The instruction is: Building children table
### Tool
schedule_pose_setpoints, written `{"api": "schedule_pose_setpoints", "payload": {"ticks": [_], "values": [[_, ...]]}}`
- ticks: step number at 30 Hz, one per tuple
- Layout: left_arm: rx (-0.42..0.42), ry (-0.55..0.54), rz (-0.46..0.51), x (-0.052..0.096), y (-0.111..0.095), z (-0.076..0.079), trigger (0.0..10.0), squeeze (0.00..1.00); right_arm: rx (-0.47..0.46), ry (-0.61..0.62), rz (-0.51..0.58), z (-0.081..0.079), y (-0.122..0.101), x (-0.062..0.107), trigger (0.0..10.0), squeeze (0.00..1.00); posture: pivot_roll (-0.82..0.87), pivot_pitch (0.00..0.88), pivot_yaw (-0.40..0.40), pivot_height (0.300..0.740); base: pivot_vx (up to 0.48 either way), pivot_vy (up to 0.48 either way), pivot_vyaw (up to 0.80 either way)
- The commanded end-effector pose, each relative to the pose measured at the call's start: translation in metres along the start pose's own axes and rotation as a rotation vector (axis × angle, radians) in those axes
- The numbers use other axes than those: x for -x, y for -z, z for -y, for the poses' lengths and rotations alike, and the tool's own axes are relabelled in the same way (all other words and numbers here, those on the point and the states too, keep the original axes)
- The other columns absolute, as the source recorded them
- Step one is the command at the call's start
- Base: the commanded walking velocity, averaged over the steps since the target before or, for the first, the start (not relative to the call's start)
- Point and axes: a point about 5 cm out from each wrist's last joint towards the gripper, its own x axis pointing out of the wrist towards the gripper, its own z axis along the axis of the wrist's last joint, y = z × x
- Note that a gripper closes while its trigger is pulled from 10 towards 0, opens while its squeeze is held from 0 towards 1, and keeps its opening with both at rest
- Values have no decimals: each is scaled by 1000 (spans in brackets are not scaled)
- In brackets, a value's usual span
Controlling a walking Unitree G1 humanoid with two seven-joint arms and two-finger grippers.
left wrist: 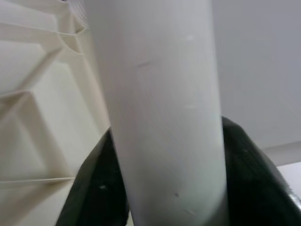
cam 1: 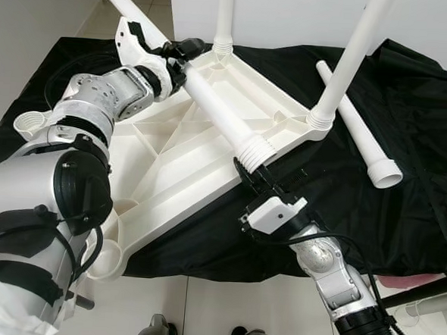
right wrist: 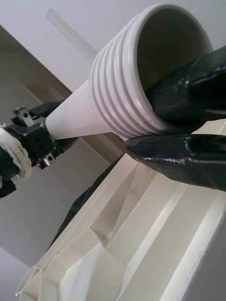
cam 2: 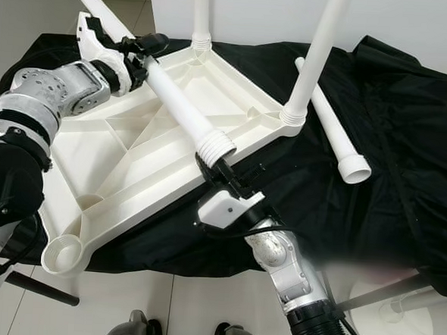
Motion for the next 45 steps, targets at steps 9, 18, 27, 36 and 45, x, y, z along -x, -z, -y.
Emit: {"api": "schedule_pose_setpoints", "payload": {"ticks": [9,18,27,36,45], "values": [[-46,36,16,-1,-8,9,0,0,-81,41,5,-13,-3,0,10000,0,-86,96,24,740,0,0,0],[-10,-5,44,2,-16,7,10000,0,-108,131,7,-14,-9,10,10000,1000,-86,100,27,740,0,0,0],[2,-39,87,7,-26,3,10000,0,-113,115,-54,-21,-6,33,10000,0,-89,108,26,740,0,0,0],[-176,20,118,7,-39,17,10000,0,-166,241,-149,-2,1,39,10000,0,-100,112,25,740,0,0,0],[-354,75,193,5,-49,32,10000,0,-197,331,-163,20,4,29,10000,0,-101,106,25,740,0,0,0]]}}
